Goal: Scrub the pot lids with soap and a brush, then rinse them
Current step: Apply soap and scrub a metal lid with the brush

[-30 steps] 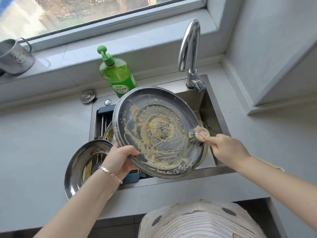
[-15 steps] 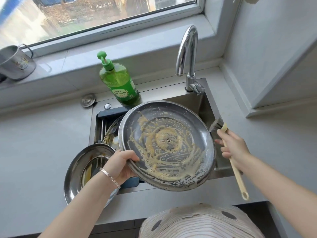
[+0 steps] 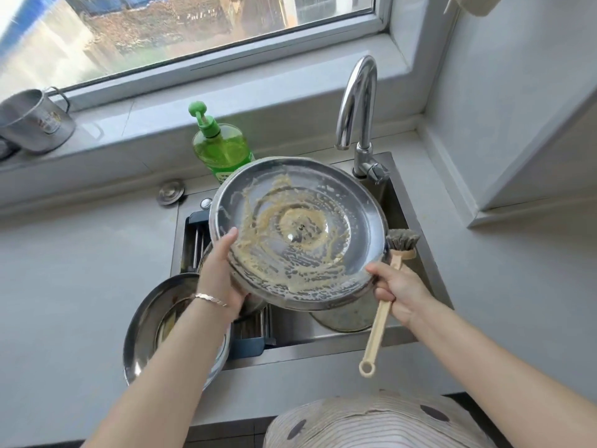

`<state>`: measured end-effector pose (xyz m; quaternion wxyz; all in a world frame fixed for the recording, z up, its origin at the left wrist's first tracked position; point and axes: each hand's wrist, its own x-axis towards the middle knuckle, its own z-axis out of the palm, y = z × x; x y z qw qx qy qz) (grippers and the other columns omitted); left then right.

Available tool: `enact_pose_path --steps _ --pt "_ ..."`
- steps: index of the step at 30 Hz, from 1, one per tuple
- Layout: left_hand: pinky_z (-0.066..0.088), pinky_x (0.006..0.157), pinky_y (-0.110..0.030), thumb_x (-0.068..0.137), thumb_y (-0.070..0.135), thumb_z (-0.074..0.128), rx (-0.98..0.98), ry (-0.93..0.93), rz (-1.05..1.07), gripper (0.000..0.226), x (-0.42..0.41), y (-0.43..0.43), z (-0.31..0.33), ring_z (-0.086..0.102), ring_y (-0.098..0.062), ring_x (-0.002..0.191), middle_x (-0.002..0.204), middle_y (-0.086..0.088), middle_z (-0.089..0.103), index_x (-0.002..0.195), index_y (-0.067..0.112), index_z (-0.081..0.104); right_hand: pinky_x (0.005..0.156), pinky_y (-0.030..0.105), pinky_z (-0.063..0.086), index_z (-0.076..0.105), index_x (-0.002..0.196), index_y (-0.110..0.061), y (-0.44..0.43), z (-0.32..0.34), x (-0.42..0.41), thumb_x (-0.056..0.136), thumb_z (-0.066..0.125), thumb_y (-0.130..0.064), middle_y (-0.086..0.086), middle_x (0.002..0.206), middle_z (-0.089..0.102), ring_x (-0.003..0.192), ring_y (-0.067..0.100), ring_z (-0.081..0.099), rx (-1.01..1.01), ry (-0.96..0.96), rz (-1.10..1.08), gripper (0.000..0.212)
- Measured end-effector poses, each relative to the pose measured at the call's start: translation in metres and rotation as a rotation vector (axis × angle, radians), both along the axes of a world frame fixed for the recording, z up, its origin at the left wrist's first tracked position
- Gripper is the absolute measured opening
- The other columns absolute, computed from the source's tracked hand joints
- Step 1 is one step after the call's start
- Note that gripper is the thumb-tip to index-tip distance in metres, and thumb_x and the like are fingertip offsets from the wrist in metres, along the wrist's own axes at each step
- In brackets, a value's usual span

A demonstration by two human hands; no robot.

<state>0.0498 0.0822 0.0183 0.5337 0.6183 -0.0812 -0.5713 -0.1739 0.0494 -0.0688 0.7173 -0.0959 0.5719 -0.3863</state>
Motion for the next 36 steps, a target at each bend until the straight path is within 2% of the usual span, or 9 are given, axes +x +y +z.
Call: enact_pose_path --steps 4,9,12,15,19,23,27,32,36 --pt "0.053 0.085 -0.045 0.091 0.016 0.053 0.113 0.176 -0.099 0.015 -0.062 0.021 -0.023 0.063 -0.033 0.098 0.105 -0.015 0.068 0.099 0.006 0.062 0.027 0.014 0.017 0.041 0.075 -0.012 -0.003 0.005 0.024 0.082 0.056 0.011 0.0 0.046 0.037 0.026 0.001 0.024 0.001 0.003 -0.081 0.028" --pt "0.057 0.07 -0.046 0.089 -0.009 0.043 0.089 0.237 0.027 0.014 -0.072 0.017 -0.031 0.062 -0.038 0.088 0.097 -0.024 0.064 0.088 -0.01 0.057 0.032 0.015 0.024 0.048 0.101 -0.007 0.006 0.015 0.027 0.083 0.064 -0.001 0.003 0.064 0.051 0.033 0.001 0.03 -0.098 0.095 0.095 0.024" --pt "0.058 0.063 -0.048 0.088 -0.013 0.038 0.076 0.221 0.085 0.018 -0.055 0.021 -0.03 0.062 -0.038 0.084 0.09 -0.021 0.066 0.093 -0.004 0.053 0.048 0.021 0.039 0.049 0.121 -0.006 0.011 0.022 0.008 0.091 0.056 -0.035 0.007 0.094 0.067 0.051 0.007 0.05 -0.157 0.461 0.363 0.042" --pt "0.058 0.056 -0.046 0.087 -0.014 0.04 0.134 0.101 0.049 0.017 -0.039 0.03 -0.032 0.062 -0.036 0.079 0.078 -0.02 0.068 0.098 -0.012 0.053 0.082 0.033 0.044 0.017 0.149 -0.031 0.015 0.028 -0.016 0.099 0.033 -0.041 0.008 0.124 0.06 0.103 0.027 0.059 -0.358 0.959 0.629 0.054" --pt "0.057 0.049 -0.044 0.083 -0.016 0.047 0.178 -0.085 0.002 0.029 -0.038 0.034 -0.028 0.061 -0.036 0.072 0.092 -0.024 0.06 0.112 -0.014 0.048 0.063 0.031 0.035 0.028 0.14 -0.048 0.027 0.035 -0.005 0.1 0.032 -0.026 0.005 0.089 0.056 0.08 0.027 0.052 -0.648 1.179 1.002 0.046" --pt "0.056 0.066 -0.048 0.08 -0.018 0.052 0.067 -0.34 -0.157 0.033 -0.045 0.036 -0.013 0.065 -0.03 0.068 0.062 -0.004 0.069 0.07 0.011 0.064 0.069 0.035 0.038 0.046 0.132 -0.046 0.053 0.039 0.019 0.097 0.042 -0.024 0.003 0.084 0.053 0.085 0.026 0.055 -0.87 0.942 1.103 0.041" --pt "0.056 0.047 -0.042 0.084 -0.016 0.049 0.065 -0.301 -0.143 0.021 -0.039 0.036 -0.01 0.065 -0.018 0.048 0.052 -0.002 0.066 0.077 0.004 0.054 0.067 0.03 0.037 0.054 0.125 -0.044 0.011 0.018 -0.014 0.099 0.039 -0.032 0.004 0.105 0.067 0.097 0.027 0.059 -0.534 1.095 0.954 0.033" --pt "0.055 0.063 -0.057 0.082 -0.012 0.051 0.105 -0.283 -0.199 0.019 -0.048 0.036 -0.015 0.065 -0.032 0.071 0.084 -0.016 0.065 0.091 0.002 0.059 0.068 0.034 0.038 0.05 0.128 -0.044 0.046 0.034 0.019 0.098 0.043 -0.026 0.003 0.088 0.061 0.081 0.021 0.052 -0.84 0.919 0.975 0.037" --pt "0.057 0.052 -0.048 0.083 -0.013 0.051 0.109 -0.265 -0.187 0.015 -0.049 0.039 -0.013 0.065 -0.027 0.061 0.076 -0.013 0.061 0.094 -0.002 0.052 0.059 0.033 0.035 0.053 0.126 -0.043 0.007 0.012 -0.004 0.099 0.038 -0.03 0.005 0.095 0.065 0.081 0.028 0.056 -0.55 1.071 0.857 0.034"
